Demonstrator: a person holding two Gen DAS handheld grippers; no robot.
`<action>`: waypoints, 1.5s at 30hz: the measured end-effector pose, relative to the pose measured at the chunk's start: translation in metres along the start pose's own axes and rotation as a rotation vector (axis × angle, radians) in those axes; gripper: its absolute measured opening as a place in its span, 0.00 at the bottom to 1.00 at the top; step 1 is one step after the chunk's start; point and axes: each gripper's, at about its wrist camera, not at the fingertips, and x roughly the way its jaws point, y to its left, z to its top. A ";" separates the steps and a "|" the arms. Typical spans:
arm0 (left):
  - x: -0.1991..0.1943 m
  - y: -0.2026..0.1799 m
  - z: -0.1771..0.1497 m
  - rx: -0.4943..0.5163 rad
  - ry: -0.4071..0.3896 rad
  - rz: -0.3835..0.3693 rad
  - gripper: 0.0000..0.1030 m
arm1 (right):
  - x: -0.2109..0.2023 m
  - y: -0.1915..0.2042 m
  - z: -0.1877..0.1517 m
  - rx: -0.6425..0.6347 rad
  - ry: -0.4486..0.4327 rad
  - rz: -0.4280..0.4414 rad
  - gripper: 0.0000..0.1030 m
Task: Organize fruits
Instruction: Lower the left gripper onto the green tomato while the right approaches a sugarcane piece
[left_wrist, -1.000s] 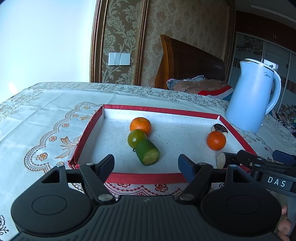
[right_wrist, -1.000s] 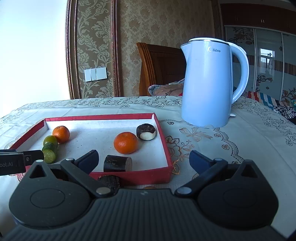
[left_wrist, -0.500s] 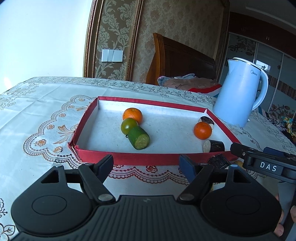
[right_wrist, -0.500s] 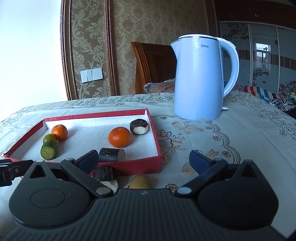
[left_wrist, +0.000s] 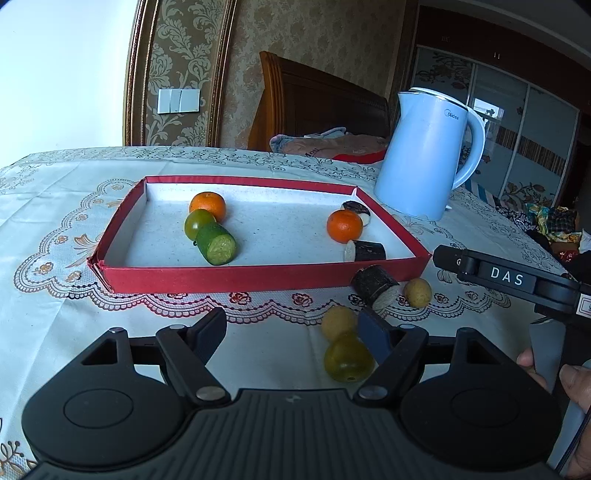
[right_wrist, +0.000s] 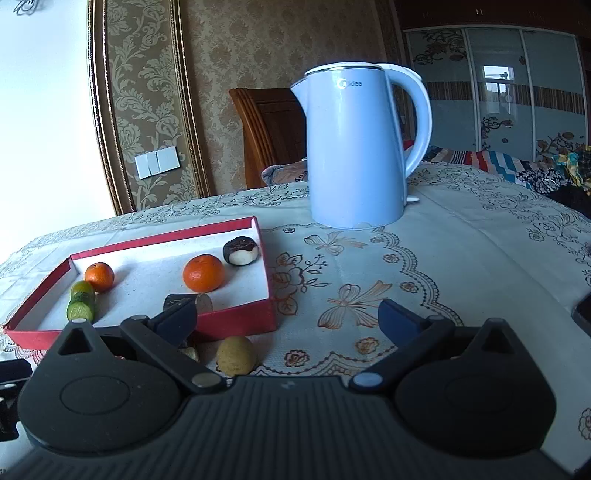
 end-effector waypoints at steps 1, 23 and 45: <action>0.000 -0.002 -0.001 0.004 0.003 -0.003 0.76 | 0.000 -0.003 0.000 0.015 0.000 -0.009 1.00; 0.023 -0.021 -0.009 0.069 0.105 0.013 0.76 | 0.004 -0.015 0.000 0.073 0.005 -0.053 1.00; 0.019 -0.033 -0.013 0.155 0.090 -0.025 0.50 | 0.007 -0.012 -0.002 0.051 0.028 -0.051 1.00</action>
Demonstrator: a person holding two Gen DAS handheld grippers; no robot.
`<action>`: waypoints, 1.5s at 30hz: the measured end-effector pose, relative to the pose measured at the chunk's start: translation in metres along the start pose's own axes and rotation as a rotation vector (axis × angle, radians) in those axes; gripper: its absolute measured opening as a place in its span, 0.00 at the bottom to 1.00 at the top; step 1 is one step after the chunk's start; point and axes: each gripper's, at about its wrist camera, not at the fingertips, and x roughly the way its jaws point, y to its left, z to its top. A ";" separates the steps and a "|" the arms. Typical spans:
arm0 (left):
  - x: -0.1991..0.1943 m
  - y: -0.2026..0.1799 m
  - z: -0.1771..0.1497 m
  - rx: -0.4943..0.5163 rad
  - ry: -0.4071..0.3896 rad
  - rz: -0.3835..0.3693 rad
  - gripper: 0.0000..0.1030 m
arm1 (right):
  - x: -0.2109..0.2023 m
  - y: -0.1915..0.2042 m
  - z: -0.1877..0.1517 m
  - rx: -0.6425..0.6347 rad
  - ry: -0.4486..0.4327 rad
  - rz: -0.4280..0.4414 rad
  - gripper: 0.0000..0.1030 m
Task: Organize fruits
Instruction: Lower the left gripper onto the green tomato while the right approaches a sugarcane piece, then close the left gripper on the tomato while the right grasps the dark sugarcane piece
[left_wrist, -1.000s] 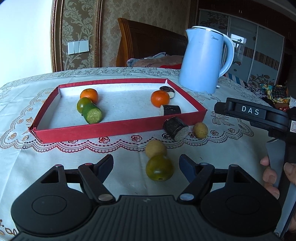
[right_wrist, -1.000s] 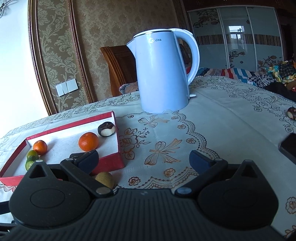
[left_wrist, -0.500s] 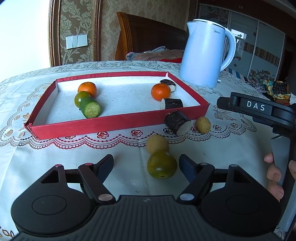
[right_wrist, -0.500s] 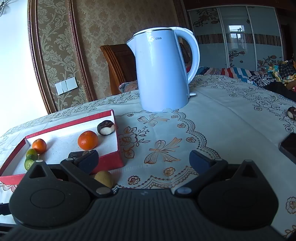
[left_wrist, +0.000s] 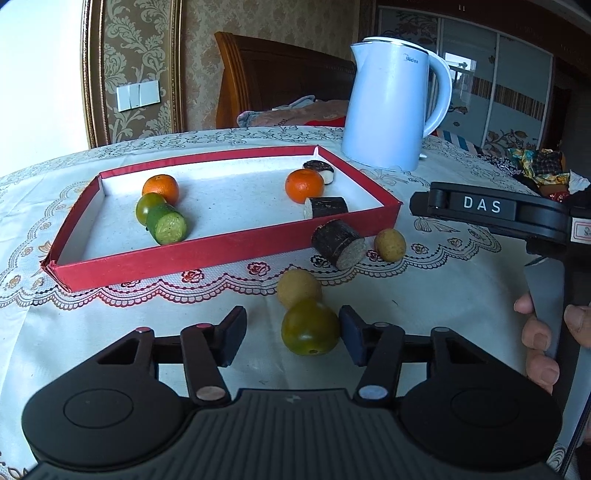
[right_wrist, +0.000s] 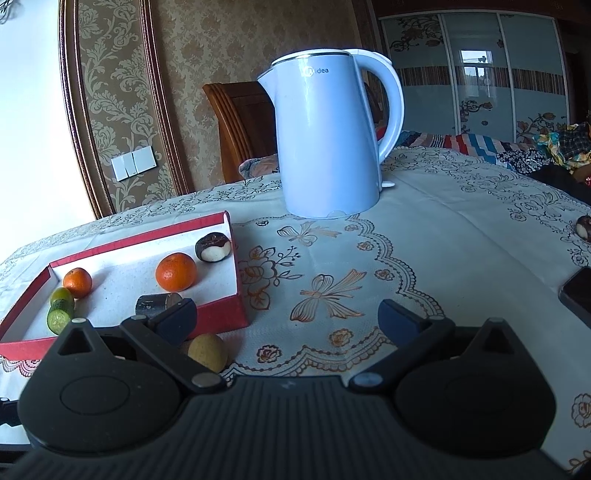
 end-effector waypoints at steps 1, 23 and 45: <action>0.000 -0.001 0.000 0.008 0.002 -0.004 0.47 | 0.000 0.000 0.000 0.001 0.000 0.001 1.00; -0.018 0.027 -0.006 -0.031 -0.061 0.099 0.31 | -0.001 0.002 -0.004 -0.028 0.030 0.020 1.00; -0.014 0.051 -0.003 -0.145 -0.035 0.113 0.31 | 0.023 0.045 -0.011 -0.269 0.187 0.031 0.84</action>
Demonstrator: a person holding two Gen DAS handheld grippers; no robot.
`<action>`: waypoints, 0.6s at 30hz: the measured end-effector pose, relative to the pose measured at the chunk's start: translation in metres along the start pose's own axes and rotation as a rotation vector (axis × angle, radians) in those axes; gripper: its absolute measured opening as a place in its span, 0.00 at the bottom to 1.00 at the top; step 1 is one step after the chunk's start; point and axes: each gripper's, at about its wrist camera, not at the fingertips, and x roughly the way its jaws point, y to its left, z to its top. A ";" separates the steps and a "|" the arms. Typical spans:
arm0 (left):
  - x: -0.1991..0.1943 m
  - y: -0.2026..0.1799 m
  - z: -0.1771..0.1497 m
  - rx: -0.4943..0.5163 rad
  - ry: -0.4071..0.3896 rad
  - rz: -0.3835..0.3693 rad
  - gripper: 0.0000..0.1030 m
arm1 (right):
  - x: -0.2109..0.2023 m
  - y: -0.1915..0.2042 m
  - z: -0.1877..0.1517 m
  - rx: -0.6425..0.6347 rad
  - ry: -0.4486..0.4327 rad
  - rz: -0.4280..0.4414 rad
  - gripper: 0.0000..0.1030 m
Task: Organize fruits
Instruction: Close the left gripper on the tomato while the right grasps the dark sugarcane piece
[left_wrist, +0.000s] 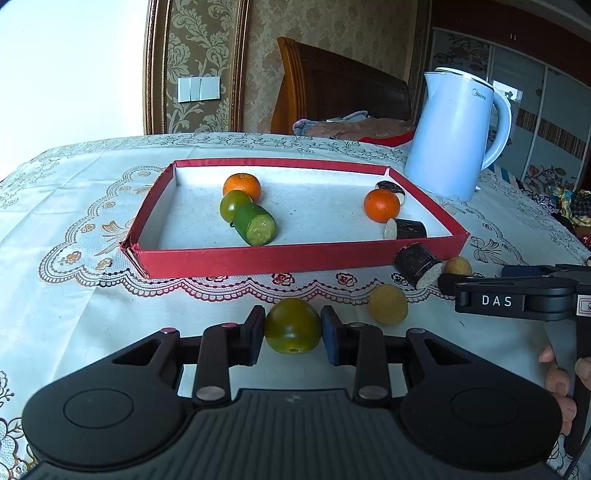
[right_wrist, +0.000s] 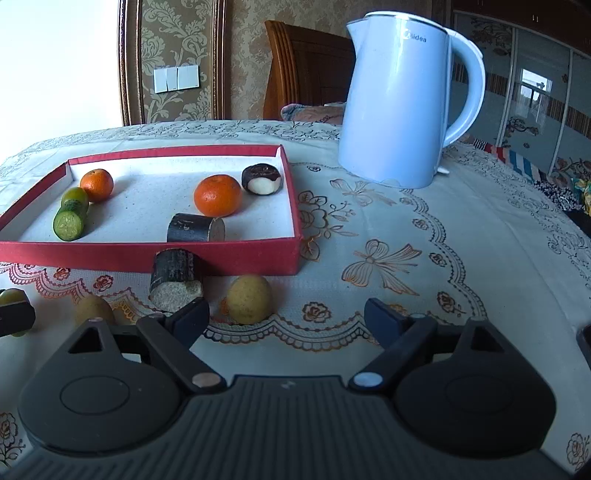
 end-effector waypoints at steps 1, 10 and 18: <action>0.001 0.000 0.000 -0.002 0.002 0.001 0.31 | 0.002 -0.001 0.000 0.005 0.007 0.008 0.81; 0.002 0.000 0.000 -0.009 0.012 0.001 0.31 | 0.000 0.001 0.000 -0.011 -0.002 0.035 0.62; 0.003 0.002 0.000 -0.021 0.014 -0.003 0.31 | -0.002 0.006 -0.001 -0.041 -0.014 0.088 0.36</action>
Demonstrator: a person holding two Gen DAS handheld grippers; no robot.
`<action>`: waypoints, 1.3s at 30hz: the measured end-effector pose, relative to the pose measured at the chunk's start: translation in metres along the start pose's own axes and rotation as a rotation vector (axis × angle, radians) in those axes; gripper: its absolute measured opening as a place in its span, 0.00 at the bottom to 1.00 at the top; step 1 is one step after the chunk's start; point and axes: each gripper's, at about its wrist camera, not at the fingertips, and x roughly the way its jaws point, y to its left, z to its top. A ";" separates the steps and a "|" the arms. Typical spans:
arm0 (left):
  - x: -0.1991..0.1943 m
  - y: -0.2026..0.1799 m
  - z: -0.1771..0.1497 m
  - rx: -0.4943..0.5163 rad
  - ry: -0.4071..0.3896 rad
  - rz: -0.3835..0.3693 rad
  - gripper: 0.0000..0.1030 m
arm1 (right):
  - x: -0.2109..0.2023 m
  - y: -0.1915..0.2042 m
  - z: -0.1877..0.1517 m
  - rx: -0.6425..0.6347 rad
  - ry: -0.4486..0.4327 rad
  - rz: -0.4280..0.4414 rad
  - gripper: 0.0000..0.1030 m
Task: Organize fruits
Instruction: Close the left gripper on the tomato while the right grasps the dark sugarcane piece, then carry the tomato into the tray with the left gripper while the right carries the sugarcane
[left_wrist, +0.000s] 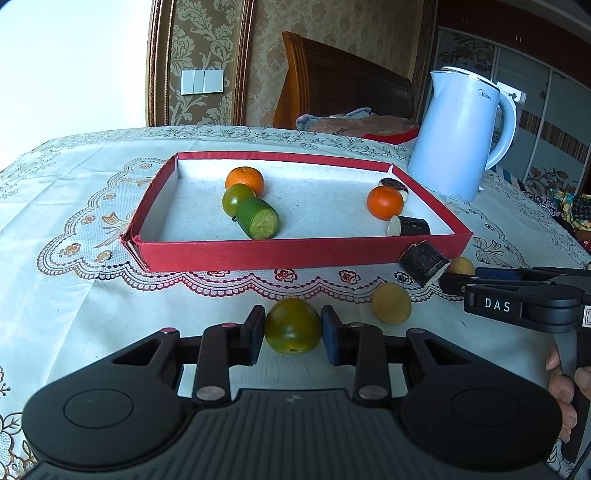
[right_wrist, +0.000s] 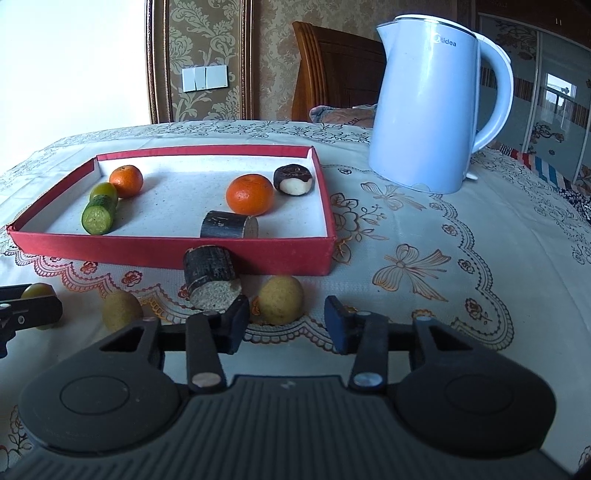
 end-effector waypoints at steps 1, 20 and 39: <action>0.000 0.000 0.000 0.001 0.000 0.000 0.31 | 0.000 0.001 0.000 -0.005 -0.001 0.006 0.33; -0.001 0.000 -0.001 -0.005 0.000 -0.002 0.31 | -0.004 -0.008 -0.002 0.043 -0.026 0.016 0.24; -0.008 -0.009 0.015 0.052 -0.096 0.026 0.31 | -0.030 -0.005 0.000 0.046 -0.167 -0.013 0.24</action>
